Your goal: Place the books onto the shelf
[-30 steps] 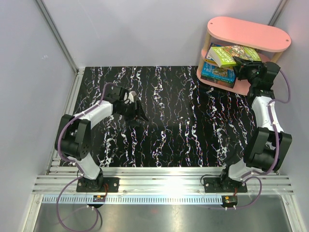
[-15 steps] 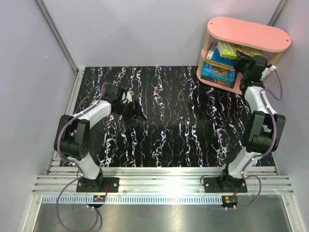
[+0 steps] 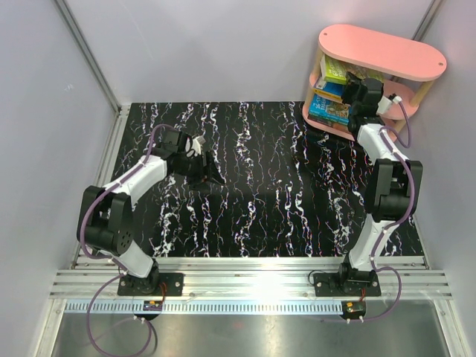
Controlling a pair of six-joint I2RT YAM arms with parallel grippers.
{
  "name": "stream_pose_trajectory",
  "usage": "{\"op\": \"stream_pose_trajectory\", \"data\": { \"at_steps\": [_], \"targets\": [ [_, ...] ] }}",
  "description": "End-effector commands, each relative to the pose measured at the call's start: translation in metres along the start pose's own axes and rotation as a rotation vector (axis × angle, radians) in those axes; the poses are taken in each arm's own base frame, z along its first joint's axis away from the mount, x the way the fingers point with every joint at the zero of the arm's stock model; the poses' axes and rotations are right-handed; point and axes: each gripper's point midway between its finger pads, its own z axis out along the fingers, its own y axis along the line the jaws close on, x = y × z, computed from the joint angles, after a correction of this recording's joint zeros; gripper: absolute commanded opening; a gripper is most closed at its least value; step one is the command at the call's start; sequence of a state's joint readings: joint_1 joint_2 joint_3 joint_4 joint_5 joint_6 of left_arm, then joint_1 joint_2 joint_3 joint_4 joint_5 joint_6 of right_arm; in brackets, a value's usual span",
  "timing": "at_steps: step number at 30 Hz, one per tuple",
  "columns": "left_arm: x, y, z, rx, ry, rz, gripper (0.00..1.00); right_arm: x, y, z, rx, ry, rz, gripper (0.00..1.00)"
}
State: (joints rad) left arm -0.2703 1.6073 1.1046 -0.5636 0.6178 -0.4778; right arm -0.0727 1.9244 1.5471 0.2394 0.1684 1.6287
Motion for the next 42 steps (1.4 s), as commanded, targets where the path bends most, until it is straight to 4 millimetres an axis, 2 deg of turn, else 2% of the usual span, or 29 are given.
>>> {"op": "stream_pose_trajectory", "data": {
  "at_steps": [1,7,8,9,11,12,13,14,15,17,18,20,21,22,24,25,27,29,30,33,37,38,39,42],
  "targets": [
    [-0.013,-0.013,-0.015,0.01,-0.06,0.067,0.69,-0.029,0.074,-0.01,-0.202,-0.158,0.078,0.0],
    [-0.016,-0.013,-0.015,0.021,-0.061,0.063,0.69,-0.043,0.083,-0.028,-0.192,-0.224,0.081,0.0],
    [-0.017,-0.012,-0.015,0.023,-0.063,0.059,0.69,-0.045,0.078,-0.028,-0.167,-0.236,0.063,0.0],
    [-0.017,-0.011,-0.014,0.025,-0.062,0.054,0.69,-0.046,0.081,-0.029,-0.169,-0.24,0.064,0.0],
    [-0.019,-0.011,-0.014,0.031,-0.063,0.048,0.69,-0.043,0.074,-0.021,-0.155,-0.231,0.061,0.0],
    [-0.018,-0.01,-0.013,0.033,-0.058,0.046,0.69,-0.04,0.08,-0.018,-0.167,-0.221,0.064,0.0],
    [-0.018,-0.01,-0.012,0.034,-0.057,0.041,0.69,-0.035,0.073,-0.01,-0.151,-0.204,0.056,0.0],
    [-0.018,-0.01,-0.012,0.037,-0.054,0.04,0.69,-0.032,0.073,-0.007,-0.152,-0.199,0.043,0.0],
    [-0.018,-0.01,-0.012,0.04,-0.049,0.037,0.69,-0.026,0.081,-0.005,-0.165,-0.192,0.039,0.0],
    [-0.017,-0.011,-0.012,0.047,-0.048,0.036,0.69,-0.02,0.07,0.006,-0.133,-0.187,0.017,0.0],
    [-0.017,-0.011,-0.012,0.045,-0.048,0.036,0.69,-0.013,0.081,0.006,-0.152,-0.176,0.018,0.0],
    [-0.017,-0.011,-0.012,0.042,-0.048,0.038,0.69,-0.007,0.069,0.017,-0.124,-0.172,0.003,0.0],
    [-0.017,-0.012,-0.013,0.044,-0.049,0.039,0.69,-0.002,0.077,0.017,-0.138,-0.164,0.004,0.0],
    [-0.018,-0.011,-0.013,0.041,-0.051,0.041,0.69,0.003,0.066,0.024,-0.111,-0.158,-0.012,0.0],
    [-0.019,-0.011,-0.014,0.038,-0.055,0.045,0.69,0.01,0.071,0.026,-0.111,-0.154,-0.02,0.0],
    [-0.019,-0.011,-0.014,0.037,-0.056,0.047,0.69,0.014,0.066,0.029,-0.098,-0.151,-0.026,0.0],
    [-0.019,-0.011,-0.015,0.031,-0.06,0.057,0.69,0.016,0.067,0.03,-0.093,-0.152,-0.046,0.0],
    [-0.02,-0.011,-0.016,0.028,-0.062,0.06,0.69,0.017,0.059,0.034,-0.067,-0.15,-0.058,0.0],
    [-0.02,-0.01,-0.017,0.024,-0.067,0.063,0.69,0.034,0.057,0.031,-0.062,-0.123,-0.059,0.0],
    [-0.022,-0.009,-0.016,0.025,-0.065,0.061,0.69,0.041,0.046,0.027,-0.03,-0.115,-0.074,0.0],
    [-0.023,-0.007,-0.017,0.02,-0.069,0.054,0.69,0.05,0.044,0.019,-0.021,-0.081,-0.073,0.0],
    [-0.024,-0.006,-0.017,0.02,-0.073,0.055,0.69,0.052,0.036,0.019,0.013,-0.072,-0.086,0.0],
    [-0.023,-0.006,-0.016,0.02,-0.072,0.052,0.69,0.061,0.041,0.016,0.012,-0.047,-0.086,0.0],
    [-0.024,-0.005,-0.015,0.022,-0.07,0.047,0.69,0.073,0.03,0.012,0.055,-0.007,-0.087,0.0]
  ]
}}
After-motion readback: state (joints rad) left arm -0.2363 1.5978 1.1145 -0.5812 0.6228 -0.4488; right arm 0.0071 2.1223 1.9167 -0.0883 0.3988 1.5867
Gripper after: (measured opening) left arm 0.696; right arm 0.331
